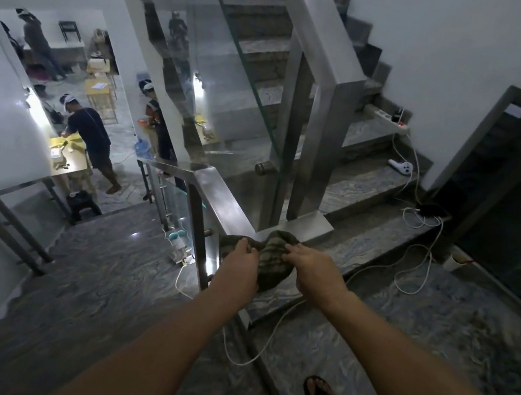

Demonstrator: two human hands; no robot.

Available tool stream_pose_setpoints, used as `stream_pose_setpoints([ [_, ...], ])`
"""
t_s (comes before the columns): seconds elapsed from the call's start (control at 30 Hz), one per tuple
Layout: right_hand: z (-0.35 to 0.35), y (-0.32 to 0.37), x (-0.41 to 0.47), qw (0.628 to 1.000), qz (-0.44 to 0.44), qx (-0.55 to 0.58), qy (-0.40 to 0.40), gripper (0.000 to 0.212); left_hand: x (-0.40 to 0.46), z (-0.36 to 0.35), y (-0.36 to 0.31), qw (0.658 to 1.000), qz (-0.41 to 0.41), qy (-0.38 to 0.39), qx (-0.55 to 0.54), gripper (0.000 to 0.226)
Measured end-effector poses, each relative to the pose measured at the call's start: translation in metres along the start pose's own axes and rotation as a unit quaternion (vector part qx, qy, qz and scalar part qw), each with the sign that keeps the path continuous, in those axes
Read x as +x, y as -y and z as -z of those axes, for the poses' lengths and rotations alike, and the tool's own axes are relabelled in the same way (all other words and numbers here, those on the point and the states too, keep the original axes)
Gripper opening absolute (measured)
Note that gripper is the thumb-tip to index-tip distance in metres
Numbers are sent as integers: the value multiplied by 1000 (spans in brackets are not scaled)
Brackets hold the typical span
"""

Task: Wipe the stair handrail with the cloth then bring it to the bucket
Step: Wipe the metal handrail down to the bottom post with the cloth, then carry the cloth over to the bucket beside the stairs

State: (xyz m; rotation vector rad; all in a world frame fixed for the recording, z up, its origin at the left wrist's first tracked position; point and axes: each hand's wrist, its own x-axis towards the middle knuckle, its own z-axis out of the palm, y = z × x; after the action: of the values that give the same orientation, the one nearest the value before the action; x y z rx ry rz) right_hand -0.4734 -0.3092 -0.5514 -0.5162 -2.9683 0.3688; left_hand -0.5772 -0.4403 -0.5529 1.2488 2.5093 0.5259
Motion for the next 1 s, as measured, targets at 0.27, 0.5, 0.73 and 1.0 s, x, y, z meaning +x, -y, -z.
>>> stream_pose_setpoints([
  [0.27,23,-52,-61,999,-40,-29,-19,32,1,-5,-56,989,-90,27,112,23],
  [0.5,70,-109,-113,986,-154,36,-58,32,35,-1,-105,978,-176,107,29,22],
  [0.73,109,-173,-156,964,-241,20,-113,23,84,-7,-185,947,-260,185,-43,18],
  [1.0,141,-276,-195,933,-336,14,-131,30,166,-51,-297,920,-320,223,-34,36],
])
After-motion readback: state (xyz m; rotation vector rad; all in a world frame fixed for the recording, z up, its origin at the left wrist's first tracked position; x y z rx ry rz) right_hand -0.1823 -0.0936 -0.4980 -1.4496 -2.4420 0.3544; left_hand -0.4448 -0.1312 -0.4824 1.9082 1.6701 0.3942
